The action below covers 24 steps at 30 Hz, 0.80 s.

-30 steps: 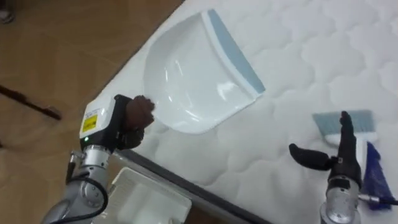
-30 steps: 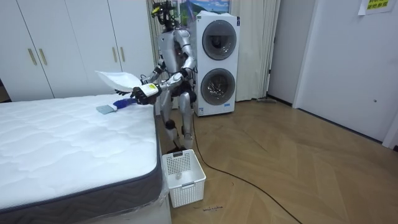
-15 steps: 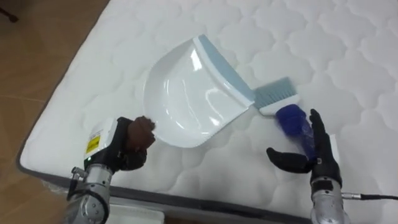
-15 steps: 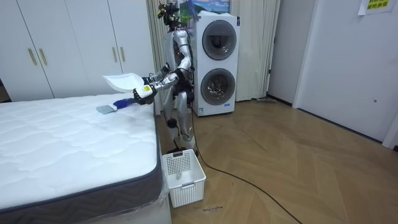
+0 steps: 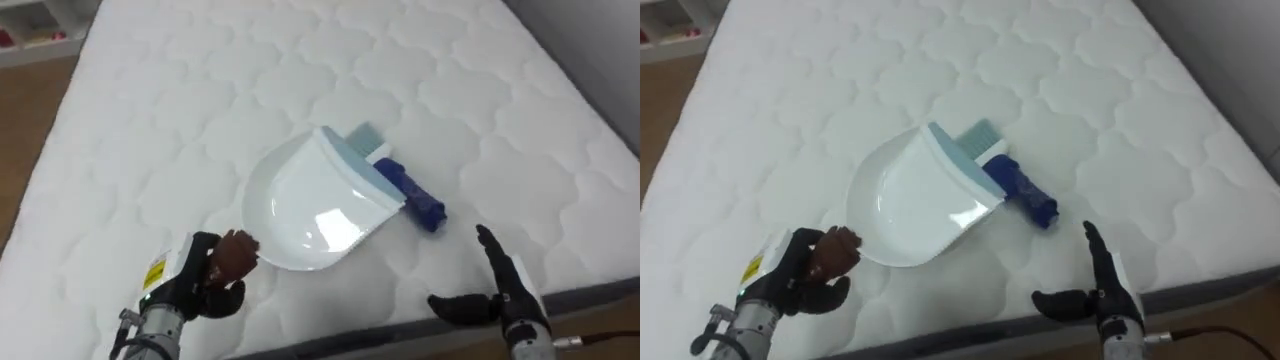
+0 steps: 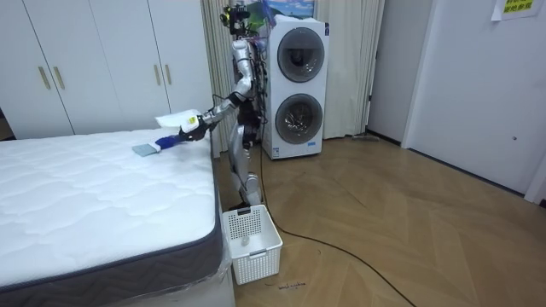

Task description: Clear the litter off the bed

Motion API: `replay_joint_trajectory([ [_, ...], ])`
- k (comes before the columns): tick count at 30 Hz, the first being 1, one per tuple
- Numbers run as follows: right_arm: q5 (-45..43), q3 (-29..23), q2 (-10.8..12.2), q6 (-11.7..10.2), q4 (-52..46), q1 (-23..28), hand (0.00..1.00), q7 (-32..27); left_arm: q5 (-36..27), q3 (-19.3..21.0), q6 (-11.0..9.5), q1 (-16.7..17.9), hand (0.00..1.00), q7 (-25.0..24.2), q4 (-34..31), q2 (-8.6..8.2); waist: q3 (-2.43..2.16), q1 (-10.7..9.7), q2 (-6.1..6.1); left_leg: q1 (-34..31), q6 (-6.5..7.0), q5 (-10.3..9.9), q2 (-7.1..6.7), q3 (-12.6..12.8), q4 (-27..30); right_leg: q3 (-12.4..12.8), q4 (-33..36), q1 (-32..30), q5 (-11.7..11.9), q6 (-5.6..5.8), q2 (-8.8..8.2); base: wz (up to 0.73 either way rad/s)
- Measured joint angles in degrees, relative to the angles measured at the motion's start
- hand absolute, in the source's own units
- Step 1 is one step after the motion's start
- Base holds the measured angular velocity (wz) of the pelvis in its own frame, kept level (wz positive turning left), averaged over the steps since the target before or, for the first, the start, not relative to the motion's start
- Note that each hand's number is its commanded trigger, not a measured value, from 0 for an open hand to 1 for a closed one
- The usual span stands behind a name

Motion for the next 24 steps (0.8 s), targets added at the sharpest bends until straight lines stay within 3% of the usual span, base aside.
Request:
replay_joint_trajectory([
  [3,-0.3,0.0,0.2,0.0,1.4,0.0,0.00,0.3,-0.8,-0.4,0.0,0.9,0.00,-0.4,2.3,-0.39,0.27,-0.2,-0.54,1.4,-0.01,0.0,0.15,-0.8,-1.1,0.0,-1.2,1.5,0.0,-0.11,0.40,0.03],
  [7,-1.6,-0.6,0.5,-0.1,4.0,0.4,0.00,0.4,-1.4,-0.6,0.0,2.7,0.00,-0.5,2.9,-0.42,0.23,0.1,-0.63,2.7,-0.04,0.0,0.52,-1.0,-2.8,0.4,-3.2,3.0,0.3,-0.47,1.09,0.00],
  [17,-2.0,-2.2,1.8,0.0,15.2,1.9,0.00,0.7,-7.2,0.3,-0.3,2.5,0.00,-4.2,13.1,-0.83,0.21,0.6,-0.70,6.1,0.07,0.2,0.65,-0.7,-4.7,0.8,-6.6,6.4,0.4,-0.12,1.29,-0.04],
  [24,-0.8,-3.8,2.8,0.5,17.8,3.2,0.00,0.9,-10.7,5.1,-0.3,2.6,0.00,-5.4,21.6,-2.47,0.34,1.2,-1.35,7.2,0.08,0.2,0.68,0.7,-5.2,1.9,-7.4,7.1,0.3,0.08,1.89,-0.10],
])
